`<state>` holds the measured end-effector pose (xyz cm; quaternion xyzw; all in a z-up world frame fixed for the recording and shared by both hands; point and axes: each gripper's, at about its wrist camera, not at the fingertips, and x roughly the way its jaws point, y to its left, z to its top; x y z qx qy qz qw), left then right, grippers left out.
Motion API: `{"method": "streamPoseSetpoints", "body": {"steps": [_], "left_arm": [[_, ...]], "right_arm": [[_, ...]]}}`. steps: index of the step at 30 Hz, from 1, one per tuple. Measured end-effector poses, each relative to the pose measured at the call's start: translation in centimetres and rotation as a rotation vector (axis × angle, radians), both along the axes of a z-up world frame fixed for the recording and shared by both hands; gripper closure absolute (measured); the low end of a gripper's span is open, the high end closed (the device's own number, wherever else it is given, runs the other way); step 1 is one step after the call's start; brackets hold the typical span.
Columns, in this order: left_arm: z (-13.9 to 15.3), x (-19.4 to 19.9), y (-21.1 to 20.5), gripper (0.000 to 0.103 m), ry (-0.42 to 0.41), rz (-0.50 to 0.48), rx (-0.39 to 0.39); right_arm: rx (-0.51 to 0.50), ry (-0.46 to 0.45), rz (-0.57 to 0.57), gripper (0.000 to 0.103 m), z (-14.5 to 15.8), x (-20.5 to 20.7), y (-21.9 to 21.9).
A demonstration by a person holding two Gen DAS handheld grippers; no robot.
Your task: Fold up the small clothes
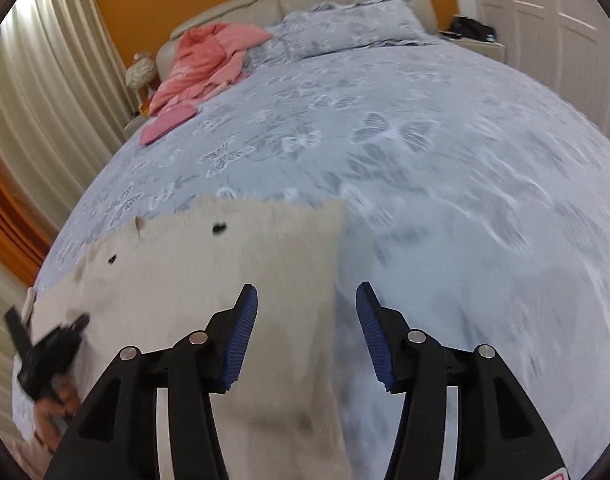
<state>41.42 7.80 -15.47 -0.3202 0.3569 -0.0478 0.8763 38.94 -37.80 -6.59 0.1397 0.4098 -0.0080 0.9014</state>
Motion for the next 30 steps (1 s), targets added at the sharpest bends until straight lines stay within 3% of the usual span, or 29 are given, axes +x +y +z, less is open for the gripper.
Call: {"method": "streamPoseSetpoints", "body": {"steps": [3, 5, 8, 10, 11, 14, 17, 19, 21, 22, 24, 28, 30], "left_arm": [[-0.4, -0.3, 0.4, 0.091, -0.02, -0.003, -0.029], [-0.6, -0.5, 0.6, 0.091, -0.033, -0.006, -0.045], [-0.7, -0.7, 0.8, 0.091, -0.049, -0.007, -0.059], [-0.9, -0.9, 1.1, 0.092, -0.062, -0.006, -0.083], [-1.0, -0.9, 1.3, 0.093, -0.065, -0.006, -0.092], [-1.1, -1.0, 1.4, 0.093, -0.07, -0.005, -0.098], [-1.0, -0.9, 1.3, 0.093, -0.066, -0.003, -0.091], [-0.9, -1.0, 1.2, 0.093, -0.063, -0.002, -0.087], [-0.8, -1.0, 1.2, 0.093, -0.062, -0.002, -0.084], [-0.8, -1.0, 1.3, 0.093, -0.061, -0.002, -0.086], [-0.8, -1.0, 1.2, 0.093, -0.062, -0.002, -0.088], [-0.7, -1.0, 1.2, 0.093, -0.064, -0.001, -0.086], [-0.7, -1.1, 1.1, 0.093, -0.065, -0.001, -0.086]], "right_arm": [[0.012, 0.078, -0.02, 0.052, -2.3, 5.9, -0.1], [-0.038, 0.158, -0.055, 0.052, -4.3, 8.6, 0.0], [0.004, 0.207, -0.121, 0.054, -6.6, 9.9, -1.0], [0.067, 0.172, -0.132, 0.074, -6.9, 9.5, -1.4], [0.069, 0.149, -0.121, 0.091, -6.5, 9.2, -1.0], [0.032, 0.029, -0.084, 0.093, -4.0, 7.9, 0.4], [0.071, -0.082, -0.099, 0.093, -1.7, 7.1, 0.8], [0.031, -0.033, -0.14, 0.093, -2.8, 8.2, 0.2], [0.034, 0.163, -0.21, 0.09, -6.8, 10.0, -1.4], [0.097, 0.167, -0.228, 0.09, -7.5, 9.8, -2.2], [0.143, 0.081, -0.301, 0.076, -5.7, 8.2, -3.2], [0.151, -0.037, -0.186, 0.076, -1.9, 5.4, -0.8], [0.173, -0.039, -0.069, 0.076, -1.3, 4.6, 2.2]]}}
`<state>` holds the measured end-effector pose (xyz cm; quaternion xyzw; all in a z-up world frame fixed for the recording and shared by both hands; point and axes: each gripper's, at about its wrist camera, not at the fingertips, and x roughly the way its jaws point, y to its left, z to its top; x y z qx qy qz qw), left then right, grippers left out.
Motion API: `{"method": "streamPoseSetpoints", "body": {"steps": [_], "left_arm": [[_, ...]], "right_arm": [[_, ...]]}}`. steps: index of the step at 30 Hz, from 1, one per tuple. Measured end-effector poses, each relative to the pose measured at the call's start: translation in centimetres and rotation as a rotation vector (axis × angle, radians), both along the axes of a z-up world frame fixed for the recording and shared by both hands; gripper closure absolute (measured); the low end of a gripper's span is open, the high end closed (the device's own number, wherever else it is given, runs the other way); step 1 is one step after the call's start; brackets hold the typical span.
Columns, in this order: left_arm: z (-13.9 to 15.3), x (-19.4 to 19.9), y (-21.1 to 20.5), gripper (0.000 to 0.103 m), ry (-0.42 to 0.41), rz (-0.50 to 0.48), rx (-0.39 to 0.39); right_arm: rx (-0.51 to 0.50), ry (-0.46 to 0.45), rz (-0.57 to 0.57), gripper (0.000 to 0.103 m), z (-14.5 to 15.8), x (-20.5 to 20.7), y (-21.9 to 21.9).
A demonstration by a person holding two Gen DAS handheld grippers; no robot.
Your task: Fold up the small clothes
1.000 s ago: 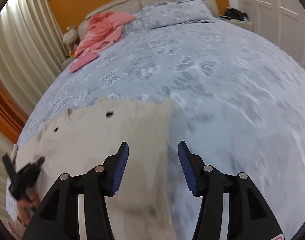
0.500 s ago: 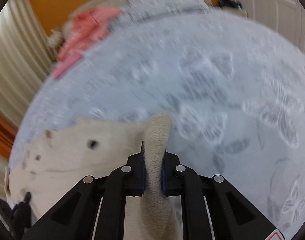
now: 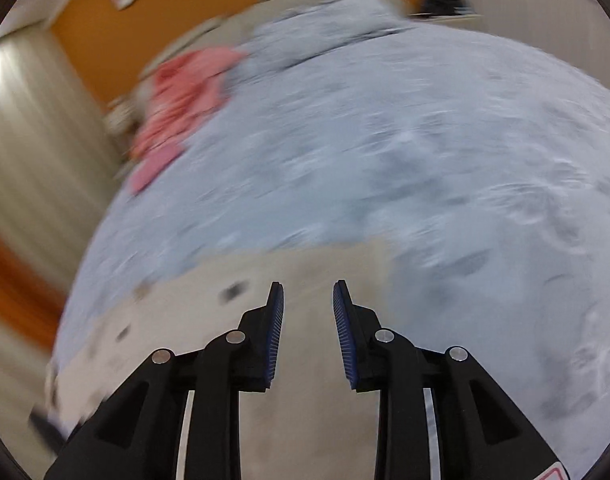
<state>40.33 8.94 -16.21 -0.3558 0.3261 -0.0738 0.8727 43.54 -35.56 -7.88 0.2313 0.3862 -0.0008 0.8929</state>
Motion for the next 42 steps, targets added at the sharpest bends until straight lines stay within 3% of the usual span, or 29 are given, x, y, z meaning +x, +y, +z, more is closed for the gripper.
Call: {"method": "streamPoseSetpoints", "body": {"steps": [5, 8, 12, 16, 19, 21, 25, 27, 29, 30, 32, 34, 36, 37, 38, 39, 40, 41, 42], "left_arm": [[0.1, -0.5, 0.0, 0.093, -0.005, 0.005, -0.007], [-0.1, -0.6, 0.2, 0.093, -0.011, 0.006, -0.021], [-0.3, -0.7, 0.4, 0.093, -0.022, 0.004, -0.041], [-0.6, -0.8, 0.8, 0.093, -0.035, 0.0, -0.065], [-0.7, -0.8, 0.9, 0.093, -0.038, -0.002, -0.071], [-0.7, -0.8, 0.9, 0.093, -0.037, -0.001, -0.072], [-0.6, -0.7, 0.9, 0.093, -0.034, -0.001, -0.067], [-0.6, -0.6, 0.8, 0.093, -0.03, -0.001, -0.062], [-0.4, -0.4, 0.7, 0.093, -0.018, 0.0, -0.05], [-0.3, -0.2, 0.7, 0.093, -0.013, 0.0, -0.048], [-0.2, 0.0, 0.8, 0.092, 0.005, -0.003, -0.06], [0.5, 0.1, 1.5, 0.091, 0.055, -0.021, -0.086], [2.0, -1.9, 3.6, 0.082, 0.036, 0.018, -0.112], [2.8, -3.1, 5.0, 0.067, 0.005, 0.064, -0.118], [4.2, -4.6, 7.7, 0.046, -0.03, 0.155, -0.105], [5.1, -5.4, 9.8, 0.035, -0.042, 0.229, -0.08], [6.3, -6.0, 12.3, 0.017, -0.046, 0.317, -0.042], [7.0, -6.2, 14.2, 0.008, -0.043, 0.377, -0.011], [8.0, -5.9, 17.2, 0.008, -0.034, 0.449, 0.039]], "right_arm": [[0.005, 0.091, 0.34, 0.076, -2.1, 2.1, 11.5], [-0.008, 0.159, 0.524, 0.084, -4.2, 4.1, 19.2], [-0.095, 0.188, 0.54, 0.085, -6.7, 5.9, 24.4], [-0.128, 0.162, 0.491, 0.085, -6.0, 7.8, 25.8], [-0.066, 0.142, 0.486, 0.082, -4.6, 6.5, 24.2], [-0.044, 0.107, 0.431, 0.082, -3.4, 3.1, 20.9], [-0.165, 0.133, 0.265, 0.081, -3.5, -6.4, 11.3], [-0.179, 0.194, 0.18, 0.103, -5.0, -9.3, 6.1], [-0.214, 0.241, 0.003, 0.103, -5.6, -11.3, 0.6], [-0.145, 0.228, -0.071, 0.103, -5.5, -12.3, -2.4], [-0.018, 0.231, -0.126, 0.103, -5.1, -13.1, -4.3], [-0.081, 0.21, -0.115, 0.094, -3.0, -13.9, -2.5], [-0.17, 0.156, -0.052, 0.087, -1.0, -15.3, 0.6], [-0.19, 0.144, -0.018, 0.083, -0.5, -15.7, 1.8], [-0.213, 0.137, 0.022, 0.075, -0.2, -16.5, 3.3], [-0.232, 0.134, 0.053, 0.07, -0.2, -17.2, 4.6], [-0.246, 0.134, 0.086, 0.07, -0.4, -18.0, 5.7], [-0.259, 0.143, 0.129, 0.07, -0.8, -18.8, 7.3], [-0.267, 0.156, 0.149, 0.07, -1.1, -19.3, 8.3]]}}
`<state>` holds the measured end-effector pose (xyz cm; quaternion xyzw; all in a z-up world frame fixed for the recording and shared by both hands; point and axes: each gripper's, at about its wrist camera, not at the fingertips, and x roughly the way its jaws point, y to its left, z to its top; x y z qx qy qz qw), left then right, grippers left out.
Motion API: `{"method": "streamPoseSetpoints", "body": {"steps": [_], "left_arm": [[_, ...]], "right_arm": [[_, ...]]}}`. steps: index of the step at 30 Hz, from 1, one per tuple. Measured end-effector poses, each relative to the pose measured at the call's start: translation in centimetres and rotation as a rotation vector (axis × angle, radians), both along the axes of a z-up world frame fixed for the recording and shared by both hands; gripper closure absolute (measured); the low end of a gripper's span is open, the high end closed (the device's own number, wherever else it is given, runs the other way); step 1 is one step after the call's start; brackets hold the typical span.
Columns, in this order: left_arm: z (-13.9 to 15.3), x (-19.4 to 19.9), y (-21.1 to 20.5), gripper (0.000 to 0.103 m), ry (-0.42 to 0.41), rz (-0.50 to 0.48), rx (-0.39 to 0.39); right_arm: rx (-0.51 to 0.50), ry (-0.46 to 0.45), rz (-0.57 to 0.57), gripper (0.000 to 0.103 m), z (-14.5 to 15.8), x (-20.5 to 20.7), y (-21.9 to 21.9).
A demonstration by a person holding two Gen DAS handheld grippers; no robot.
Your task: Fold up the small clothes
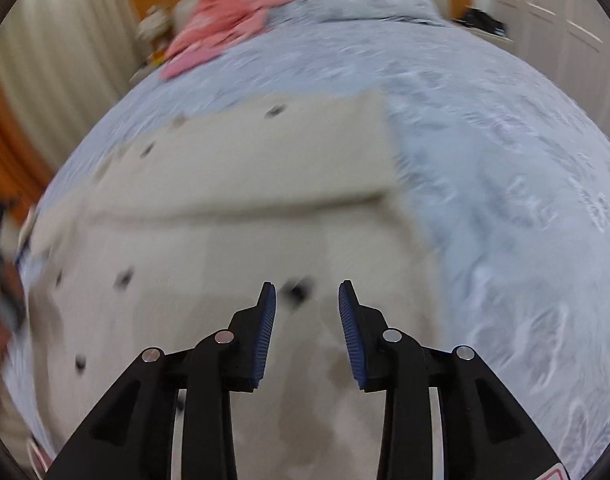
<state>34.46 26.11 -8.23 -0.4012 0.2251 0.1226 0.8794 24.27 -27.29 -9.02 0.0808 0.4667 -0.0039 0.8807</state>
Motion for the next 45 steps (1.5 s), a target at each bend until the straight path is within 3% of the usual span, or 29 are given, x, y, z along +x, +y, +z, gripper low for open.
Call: {"method": "streamPoseSetpoints", "body": {"steps": [2, 4, 7, 9, 10, 11, 12, 13, 15, 17, 23, 26, 29, 32, 35, 36, 38, 40, 45], "left_arm": [[1.0, 1.6, 4.0, 0.008, 0.07, 0.075, 0.082], [1.5, 4.4, 7.9, 0.008, 0.225, 0.148, 0.205], [0.3, 7.6, 10.9, 0.014, 0.417, 0.157, 0.29], [-1.8, 9.4, 12.3, 0.035, 0.545, 0.098, 0.267], [-2.8, 9.9, 13.0, 0.058, 0.585, 0.062, 0.233], [-3.1, 9.8, 13.2, 0.066, 0.601, 0.057, 0.22], [-2.9, 9.3, 13.4, 0.073, 0.569, 0.065, 0.217], [-2.3, 9.0, 13.7, 0.089, 0.527, 0.063, 0.203], [-0.7, 8.1, 13.6, 0.09, 0.439, 0.068, 0.198], [1.8, 7.7, 12.5, 0.091, 0.347, 0.043, 0.244], [11.9, 5.3, 1.1, 0.091, 0.022, -0.257, 0.393], [14.6, 3.0, -9.4, 0.091, -0.113, -0.527, 0.489], [12.7, 1.6, -17.0, 0.087, -0.127, -0.725, 0.505], [6.5, 1.0, -21.6, 0.08, -0.003, -0.82, 0.415], [0.8, 0.2, -21.0, 0.069, 0.112, -0.734, 0.299], [-0.2, -0.3, -20.1, 0.066, 0.113, -0.702, 0.239], [-1.5, -1.0, -18.3, 0.05, 0.097, -0.617, 0.134], [-2.4, -1.5, -16.6, 0.042, 0.082, -0.529, 0.105], [-4.8, -1.8, -14.0, 0.041, 0.013, -0.512, 0.011]], "right_arm": [[0.011, 0.043, 0.033, 0.07, -1.1, -1.0, 2.0], [0.022, 0.08, 0.048, 0.07, -2.0, -2.3, 3.2], [0.034, 0.117, 0.041, 0.068, -2.4, -2.9, 4.2], [0.066, 0.13, 0.018, 0.066, -2.4, -2.8, 3.7], [0.081, 0.132, 0.007, 0.066, -2.2, -2.8, 3.6], [0.095, 0.134, -0.004, 0.066, -2.0, -2.5, 3.2], [0.104, 0.137, -0.018, 0.066, -1.8, -2.6, 3.0], [0.108, 0.136, -0.028, 0.066, -1.5, -3.0, 2.8], [0.11, 0.132, -0.038, 0.066, -1.0, -3.1, 2.4], [0.109, 0.126, -0.04, 0.066, -0.7, -3.2, 2.3], [0.148, 0.098, -0.016, 0.066, 0.1, -3.5, 3.2], [0.164, 0.08, -0.003, 0.066, 0.6, -3.5, 3.5], [0.173, 0.07, 0.005, 0.063, 0.9, -3.2, 3.4], [0.199, 0.085, 0.009, 0.055, 0.8, -2.3, 2.7], [0.196, 0.091, 0.043, 0.051, 0.8, -0.6, 2.5], [0.206, 0.091, 0.068, 0.048, 0.9, 0.5, 2.7], [0.253, 0.094, 0.113, 0.041, 0.7, 2.7, 3.2], [0.311, 0.101, 0.149, 0.039, 0.1, 5.0, 3.7], [0.479, 0.123, 0.111, 0.039, -2.3, 11.6, 4.5]]}}
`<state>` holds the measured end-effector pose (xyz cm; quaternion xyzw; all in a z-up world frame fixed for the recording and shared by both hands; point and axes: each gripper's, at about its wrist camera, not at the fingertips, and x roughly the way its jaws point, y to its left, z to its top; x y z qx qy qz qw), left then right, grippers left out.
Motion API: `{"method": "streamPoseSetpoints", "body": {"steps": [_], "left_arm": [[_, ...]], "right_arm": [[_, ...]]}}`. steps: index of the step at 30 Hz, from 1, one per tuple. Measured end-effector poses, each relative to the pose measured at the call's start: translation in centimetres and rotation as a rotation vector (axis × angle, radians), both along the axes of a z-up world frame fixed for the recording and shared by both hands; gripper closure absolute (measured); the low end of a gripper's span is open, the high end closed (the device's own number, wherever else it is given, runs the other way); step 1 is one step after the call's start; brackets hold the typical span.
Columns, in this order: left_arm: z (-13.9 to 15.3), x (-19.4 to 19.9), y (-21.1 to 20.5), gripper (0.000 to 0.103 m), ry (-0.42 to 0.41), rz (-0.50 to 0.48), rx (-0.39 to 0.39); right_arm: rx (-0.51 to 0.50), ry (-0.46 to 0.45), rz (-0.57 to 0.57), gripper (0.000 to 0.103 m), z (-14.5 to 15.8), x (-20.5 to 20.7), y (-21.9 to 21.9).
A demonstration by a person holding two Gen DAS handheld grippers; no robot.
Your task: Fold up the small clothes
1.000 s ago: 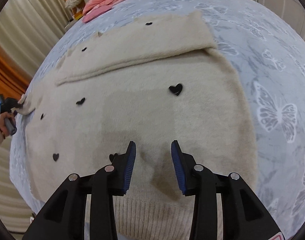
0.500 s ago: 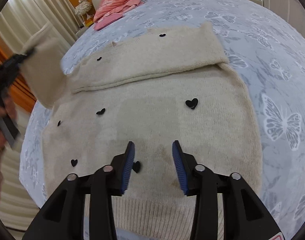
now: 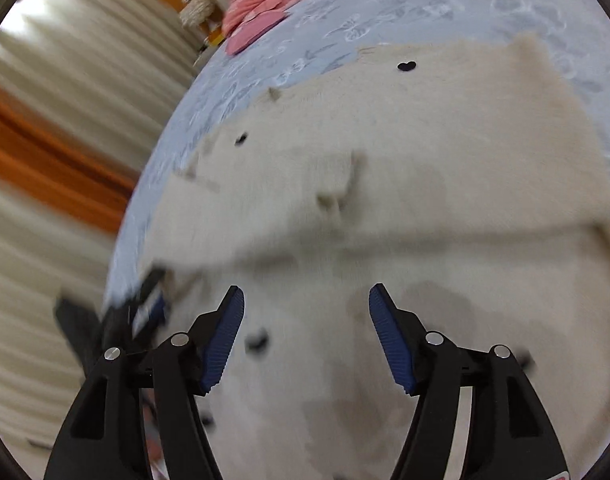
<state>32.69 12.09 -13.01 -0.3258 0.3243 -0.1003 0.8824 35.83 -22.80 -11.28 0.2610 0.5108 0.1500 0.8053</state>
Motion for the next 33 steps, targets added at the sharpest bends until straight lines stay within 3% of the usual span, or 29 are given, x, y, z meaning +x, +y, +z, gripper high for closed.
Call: {"method": "streamPoseSetpoints", "body": {"steps": [4, 7, 8, 9, 11, 13, 18, 21, 23, 25, 27, 29, 33], "left_arm": [[-0.2, -0.3, 0.2, 0.041, -0.018, -0.004, -0.014], [-0.4, -0.9, 0.4, 0.041, -0.023, -0.005, -0.016], [-0.4, -0.9, 0.3, 0.041, -0.023, -0.005, -0.017], [-0.4, -0.9, 0.3, 0.041, -0.02, -0.004, -0.017], [-0.3, -1.1, 0.3, 0.041, -0.012, 0.001, -0.016], [0.4, -1.5, 0.6, 0.037, 0.001, 0.029, -0.029], [1.7, -1.4, 3.8, 0.019, 0.001, 0.165, -0.219], [0.5, 1.1, 5.5, 0.019, 0.081, 0.232, -0.334], [-0.2, 2.5, 6.0, 0.025, 0.136, 0.263, -0.395], [-0.2, 3.5, 6.3, 0.03, 0.132, 0.281, -0.472], [-0.3, 4.1, 6.1, 0.037, 0.128, 0.291, -0.521], [-0.9, 4.7, 5.4, 0.045, 0.174, 0.308, -0.495], [-1.8, 4.8, 4.4, 0.062, 0.204, 0.324, -0.397]], "right_arm": [[0.187, 0.046, -0.062, 0.039, -1.6, 3.3, 0.7], [0.263, 0.072, -0.096, 0.039, -2.4, 4.3, 1.7], [0.272, 0.077, -0.104, 0.057, -2.5, 4.5, 1.9], [0.274, 0.078, -0.103, 0.095, -2.5, 4.8, 2.2], [0.25, 0.073, -0.106, 0.095, -1.9, 5.1, 2.5], [0.198, -0.005, -0.094, 0.095, 0.7, 5.3, 2.5], [0.124, -0.199, -0.071, 0.096, 8.6, 6.8, 0.4], [0.068, -0.27, -0.08, 0.096, 12.3, 8.1, -1.6], [0.019, -0.308, -0.089, 0.096, 14.0, 8.5, -3.0], [-0.037, -0.341, -0.099, 0.096, 15.1, 8.3, -4.6], [-0.101, -0.348, -0.104, 0.096, 14.9, 7.9, -6.1], [-0.157, -0.316, -0.122, 0.096, 13.0, 7.0, -7.9], [-0.172, -0.108, -0.202, 0.096, 4.3, 5.9, -12.4]]}}
